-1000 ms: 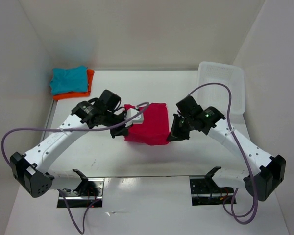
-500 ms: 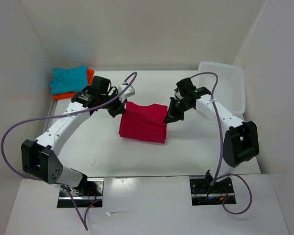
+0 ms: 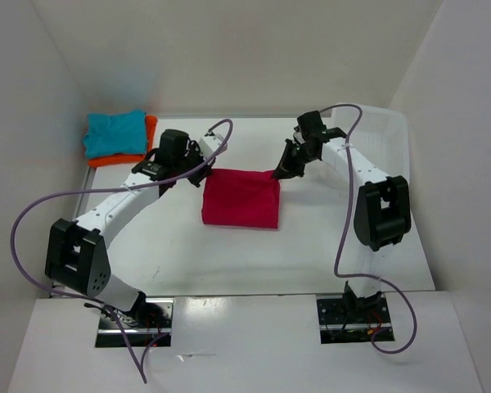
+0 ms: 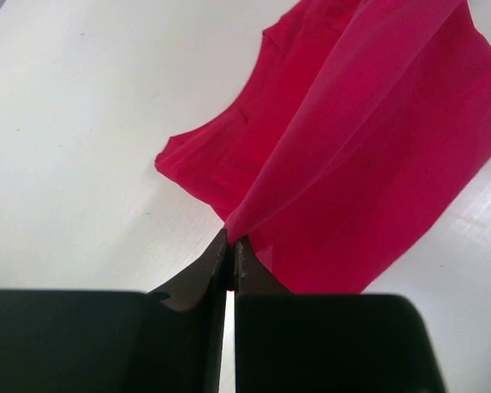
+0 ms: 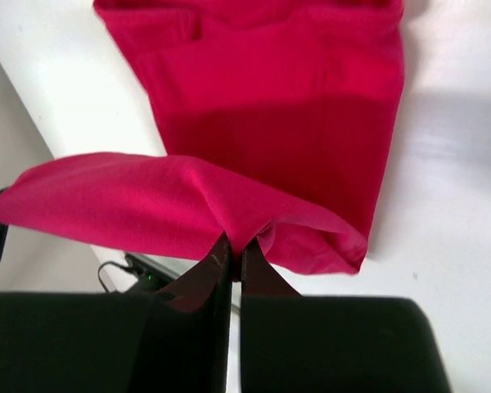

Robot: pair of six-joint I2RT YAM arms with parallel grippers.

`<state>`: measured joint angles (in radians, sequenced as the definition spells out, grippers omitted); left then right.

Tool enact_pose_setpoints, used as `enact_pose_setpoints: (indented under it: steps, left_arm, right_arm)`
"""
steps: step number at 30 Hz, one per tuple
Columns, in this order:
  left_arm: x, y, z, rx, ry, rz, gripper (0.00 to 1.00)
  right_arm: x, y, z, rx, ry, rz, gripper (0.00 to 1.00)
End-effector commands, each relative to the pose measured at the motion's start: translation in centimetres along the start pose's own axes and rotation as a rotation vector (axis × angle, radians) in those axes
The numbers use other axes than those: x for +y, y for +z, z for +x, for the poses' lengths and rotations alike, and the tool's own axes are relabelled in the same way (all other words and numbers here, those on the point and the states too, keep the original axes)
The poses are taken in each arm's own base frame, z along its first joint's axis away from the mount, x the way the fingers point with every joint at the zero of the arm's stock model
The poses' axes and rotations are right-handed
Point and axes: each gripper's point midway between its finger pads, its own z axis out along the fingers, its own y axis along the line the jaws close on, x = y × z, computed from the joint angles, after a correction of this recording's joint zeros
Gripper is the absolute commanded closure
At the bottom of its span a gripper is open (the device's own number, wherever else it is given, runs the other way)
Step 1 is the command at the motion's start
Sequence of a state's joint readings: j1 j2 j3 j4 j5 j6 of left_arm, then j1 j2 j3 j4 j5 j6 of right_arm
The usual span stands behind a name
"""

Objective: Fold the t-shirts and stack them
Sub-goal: Fold the long partially folded tshirt into a neat square

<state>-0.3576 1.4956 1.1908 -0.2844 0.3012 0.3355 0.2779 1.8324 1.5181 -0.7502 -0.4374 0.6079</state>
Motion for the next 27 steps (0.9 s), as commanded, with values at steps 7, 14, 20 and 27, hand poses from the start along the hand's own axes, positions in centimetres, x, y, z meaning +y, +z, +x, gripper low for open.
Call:
enact_pose_setpoints:
  steps: [7, 14, 20, 27]
  left_arm:
    - [4.4, 2.3, -1.3, -0.112, 0.057, -0.188, 1.00]
    - [5.6, 4.1, 0.6, -0.125, 0.142, -0.258, 0.63]
    - [6.9, 4.3, 3.2, -0.036, 0.238, -0.329, 0.13]
    - [4.1, 3.4, 1.9, -0.010, 0.223, -0.146, 0.15]
  right_arm:
    - [-0.9, 2.7, -4.6, -0.081, -0.009, 0.033, 0.96]
    - [-2.3, 3.9, -8.3, -0.173, -0.028, 0.088, 0.61]
    - [-0.1, 0.0, -11.3, -0.350, -0.108, 0.116, 0.52]
    - [1.0, 3.3, -5.3, -0.267, -0.180, 0.160, 0.83]
